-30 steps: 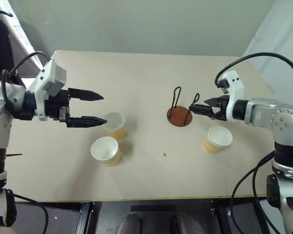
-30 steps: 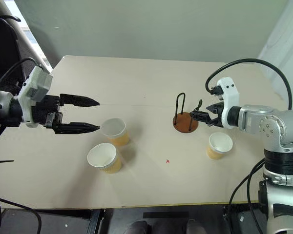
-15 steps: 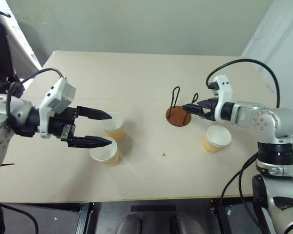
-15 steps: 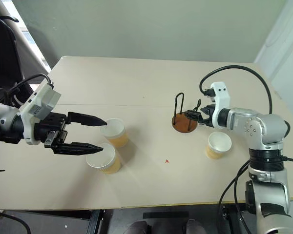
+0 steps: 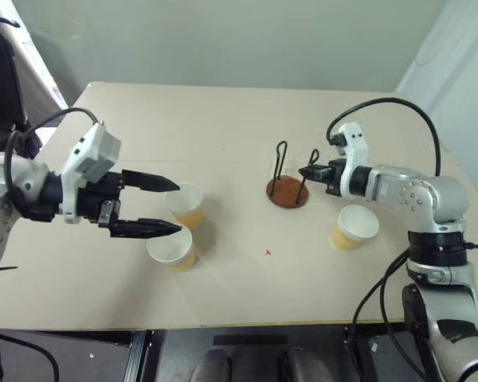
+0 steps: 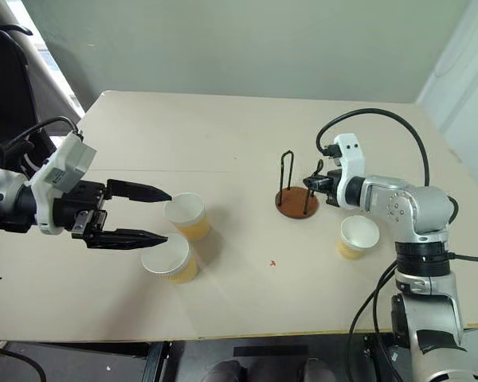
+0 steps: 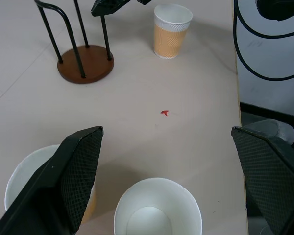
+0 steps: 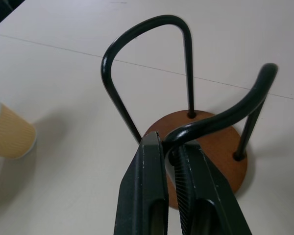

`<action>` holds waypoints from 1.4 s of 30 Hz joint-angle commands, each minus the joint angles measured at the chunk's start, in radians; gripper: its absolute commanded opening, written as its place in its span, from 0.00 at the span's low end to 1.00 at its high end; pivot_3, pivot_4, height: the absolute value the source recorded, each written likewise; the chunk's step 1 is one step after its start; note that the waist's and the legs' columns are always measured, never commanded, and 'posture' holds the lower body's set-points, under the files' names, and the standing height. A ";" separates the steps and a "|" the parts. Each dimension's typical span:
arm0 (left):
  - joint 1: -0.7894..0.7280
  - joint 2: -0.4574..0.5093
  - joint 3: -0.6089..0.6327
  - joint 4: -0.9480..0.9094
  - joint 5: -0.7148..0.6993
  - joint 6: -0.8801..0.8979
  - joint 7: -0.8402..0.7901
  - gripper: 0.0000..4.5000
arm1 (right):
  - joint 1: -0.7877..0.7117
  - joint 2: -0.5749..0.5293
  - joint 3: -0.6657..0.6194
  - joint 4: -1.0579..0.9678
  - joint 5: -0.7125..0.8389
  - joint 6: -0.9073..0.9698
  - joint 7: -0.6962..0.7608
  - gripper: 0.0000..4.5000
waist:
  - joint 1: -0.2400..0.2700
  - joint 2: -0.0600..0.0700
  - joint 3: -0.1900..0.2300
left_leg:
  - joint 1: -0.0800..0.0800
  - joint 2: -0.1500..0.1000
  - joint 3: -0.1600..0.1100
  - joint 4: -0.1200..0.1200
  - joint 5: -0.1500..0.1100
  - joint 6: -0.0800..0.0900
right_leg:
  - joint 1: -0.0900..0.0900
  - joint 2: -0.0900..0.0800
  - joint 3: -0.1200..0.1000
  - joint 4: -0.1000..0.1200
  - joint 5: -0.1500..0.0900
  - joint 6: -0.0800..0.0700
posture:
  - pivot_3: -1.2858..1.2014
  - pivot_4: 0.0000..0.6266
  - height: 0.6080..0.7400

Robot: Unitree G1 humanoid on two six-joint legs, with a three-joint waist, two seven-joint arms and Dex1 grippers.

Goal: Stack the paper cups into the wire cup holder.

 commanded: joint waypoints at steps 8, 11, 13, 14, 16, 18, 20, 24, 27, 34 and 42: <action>-0.065 0.018 -0.021 0.019 0.017 -0.044 -0.020 1.00 | 0.215 -0.150 0.089 -0.513 0.261 0.177 0.190 0.01 | 0.007 0.000 0.000 | -0.001 0.001 0.000 0.000 -0.001 -0.002 | 0.002 0.001 0.000 -0.001 0.000 0.000 | 0.52 0.24 1.00; -0.069 0.018 -0.027 0.023 0.020 -0.049 -0.025 1.00 | 0.261 -0.145 0.098 -0.594 0.289 0.206 0.164 0.01 | 0.005 -0.001 0.000 | 0.002 0.001 0.000 0.000 -0.001 -0.002 | 0.002 0.001 0.001 -0.002 0.000 0.000 | 0.52 0.24 1.00; -0.070 0.018 -0.030 0.024 0.022 -0.050 -0.028 1.00 | 0.277 -0.147 0.105 -0.619 0.294 0.210 0.154 0.01 | 0.003 -0.001 0.000 | 0.003 0.001 0.000 0.000 0.000 -0.002 | 0.002 0.001 0.001 0.000 0.000 0.000 | 0.52 0.24 1.00; -0.070 0.017 -0.030 0.024 0.023 -0.050 -0.028 1.00 | 0.280 -0.148 0.105 -0.623 0.296 0.210 0.151 0.01 | 0.002 -0.001 -0.001 | 0.003 0.002 0.000 0.000 0.000 -0.002 | 0.002 0.001 0.001 0.000 0.000 0.000 | 0.52 0.24 1.00; -0.072 0.017 -0.032 0.027 0.025 -0.052 -0.032 1.00 | 0.305 -0.158 0.121 -0.639 0.279 0.206 0.129 0.01 | 0.001 -0.001 -0.001 | 0.004 0.002 0.000 0.000 0.000 -0.002 | 0.003 0.001 0.001 0.000 0.000 -0.001 | 0.52 0.24 1.00; -0.074 0.018 -0.039 0.031 0.034 -0.060 -0.038 1.00 | 0.327 -0.175 0.143 -0.653 0.257 0.198 0.111 0.01 | 0.001 -0.001 -0.001 | 0.004 0.002 0.000 0.000 0.000 -0.002 | 0.003 0.001 0.000 0.000 0.000 -0.001 | 0.52 0.24 1.00; -0.082 0.017 -0.046 0.033 0.034 -0.062 -0.044 1.00 | 0.340 -0.184 0.157 -0.663 0.245 0.192 0.096 0.01 | -0.001 -0.001 -0.002 | 0.004 0.002 0.000 0.000 0.000 -0.002 | 0.003 0.001 0.000 0.000 0.000 -0.001 | 0.52 0.24 1.00; -0.102 0.013 -0.044 0.026 0.011 -0.050 -0.063 1.00 | 0.349 -0.177 0.169 -0.665 0.237 0.184 0.070 0.01 | -0.004 -0.002 -0.002 | 0.007 0.002 0.000 0.000 0.000 -0.002 | 0.005 0.001 0.001 0.000 0.000 -0.001 | 0.52 0.24 1.00; -0.100 0.023 -0.043 0.003 -0.018 -0.032 -0.095 1.00 | 0.348 -0.173 0.179 -0.656 0.226 0.177 0.051 0.01 | -0.004 -0.002 -0.002 | 0.009 0.002 0.000 -0.001 0.000 -0.002 | 0.008 0.001 0.001 0.000 -0.001 -0.002 | 0.52 0.24 1.00; -0.035 0.085 -0.035 -0.046 -0.027 -0.019 -0.154 1.00 | 0.333 -0.192 0.203 -0.651 0.220 0.162 0.052 0.01 | -0.006 -0.002 -0.002 | 0.012 0.002 0.000 -0.002 -0.001 -0.002 | 0.010 0.002 0.001 0.000 -0.001 -0.003 | 0.52 0.24 1.00; -0.029 0.083 -0.050 -0.058 -0.023 -0.031 -0.141 1.00 | 0.308 -0.224 0.195 -0.651 0.252 0.150 0.094 0.26 | -0.004 -0.002 -0.002 | 0.011 0.002 0.000 -0.002 -0.002 -0.002 | 0.009 0.002 0.001 0.000 -0.001 -0.004 | 0.52 0.24 1.00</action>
